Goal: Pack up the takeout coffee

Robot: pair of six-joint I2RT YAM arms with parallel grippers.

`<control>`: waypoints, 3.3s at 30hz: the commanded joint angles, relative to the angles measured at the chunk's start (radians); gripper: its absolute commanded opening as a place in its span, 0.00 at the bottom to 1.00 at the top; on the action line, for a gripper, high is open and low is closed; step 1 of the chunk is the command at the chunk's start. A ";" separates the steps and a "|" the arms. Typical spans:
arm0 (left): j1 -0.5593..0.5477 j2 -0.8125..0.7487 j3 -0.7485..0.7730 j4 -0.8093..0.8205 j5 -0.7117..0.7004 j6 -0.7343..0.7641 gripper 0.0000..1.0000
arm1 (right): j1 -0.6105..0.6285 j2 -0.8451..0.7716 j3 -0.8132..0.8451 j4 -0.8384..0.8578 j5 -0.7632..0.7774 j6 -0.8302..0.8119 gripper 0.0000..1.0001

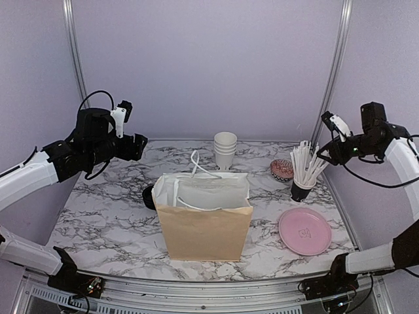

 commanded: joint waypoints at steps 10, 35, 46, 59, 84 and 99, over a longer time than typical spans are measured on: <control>0.005 -0.013 0.027 -0.022 0.010 -0.012 0.88 | 0.152 0.129 0.021 0.000 0.117 -0.054 0.42; 0.006 0.006 0.034 -0.033 0.010 0.001 0.88 | 0.155 0.104 0.327 -0.199 0.036 -0.078 0.00; 0.005 0.038 0.037 -0.037 -0.010 0.012 0.88 | 0.155 0.081 0.523 -0.411 -0.222 -0.255 0.00; 0.007 0.047 0.037 -0.040 -0.041 0.028 0.89 | 0.184 0.114 0.677 -0.409 -0.712 -0.247 0.00; 0.013 0.079 0.040 -0.045 -0.086 0.041 0.89 | 0.578 0.168 0.587 -0.396 -0.724 -0.210 0.00; 0.013 0.060 0.041 -0.056 -0.069 0.041 0.89 | 0.970 0.556 0.784 -0.366 -0.542 -0.212 0.20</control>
